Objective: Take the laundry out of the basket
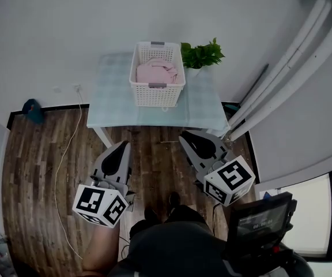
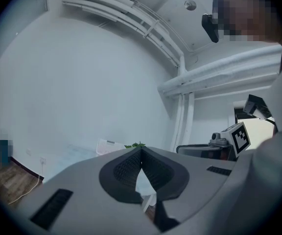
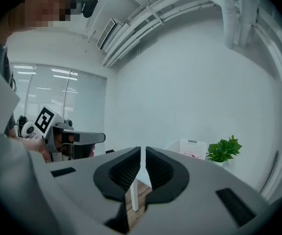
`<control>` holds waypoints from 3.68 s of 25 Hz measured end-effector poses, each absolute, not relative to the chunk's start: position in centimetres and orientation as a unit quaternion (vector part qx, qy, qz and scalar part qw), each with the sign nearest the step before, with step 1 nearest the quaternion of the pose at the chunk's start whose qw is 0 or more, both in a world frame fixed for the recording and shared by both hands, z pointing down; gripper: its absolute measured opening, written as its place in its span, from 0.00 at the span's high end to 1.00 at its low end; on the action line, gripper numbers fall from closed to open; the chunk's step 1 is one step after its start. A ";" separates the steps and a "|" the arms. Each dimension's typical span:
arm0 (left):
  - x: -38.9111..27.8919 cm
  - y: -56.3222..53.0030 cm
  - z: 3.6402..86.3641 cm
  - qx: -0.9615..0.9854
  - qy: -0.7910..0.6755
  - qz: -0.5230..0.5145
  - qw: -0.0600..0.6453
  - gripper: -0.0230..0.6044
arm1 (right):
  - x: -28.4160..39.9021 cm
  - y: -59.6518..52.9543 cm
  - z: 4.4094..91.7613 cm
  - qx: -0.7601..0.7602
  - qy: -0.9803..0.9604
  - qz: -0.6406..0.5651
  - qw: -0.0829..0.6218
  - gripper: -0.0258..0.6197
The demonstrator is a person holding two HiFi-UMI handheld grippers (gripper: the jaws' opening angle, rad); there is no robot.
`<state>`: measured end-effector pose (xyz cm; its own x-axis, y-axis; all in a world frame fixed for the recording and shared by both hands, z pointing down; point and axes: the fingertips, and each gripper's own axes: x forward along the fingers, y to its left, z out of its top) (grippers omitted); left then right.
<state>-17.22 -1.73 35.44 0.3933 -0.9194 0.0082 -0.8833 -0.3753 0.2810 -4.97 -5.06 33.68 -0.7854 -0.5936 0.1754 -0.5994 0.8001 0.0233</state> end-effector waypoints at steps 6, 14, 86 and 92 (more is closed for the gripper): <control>-17.2 -5.2 36.3 0.825 -0.545 -0.069 0.132 0.96 | -5.0 -8.8 33.9 0.322 -0.943 0.021 0.078 0.92; -17.1 -11.3 34.9 0.814 -0.566 -0.045 0.119 0.96 | -4.3 -15.2 32.9 0.317 -0.947 0.019 0.054 0.92; -34.6 -48.0 45.0 0.784 -0.593 0.034 0.180 0.96 | -18.2 -51.6 61.8 0.137 -0.803 -0.111 0.569 0.11; -36.3 -50.5 47.4 0.785 -0.582 0.037 0.209 0.96 | -18.5 -54.0 67.4 0.129 -0.756 -0.144 0.625 0.10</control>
<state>-36.33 -50.55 47.42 0.3198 -0.8980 0.3022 -0.9292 -0.2348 0.2855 -18.51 -54.03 67.43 -0.1843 -0.3751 0.9085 -0.0150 0.9253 0.3790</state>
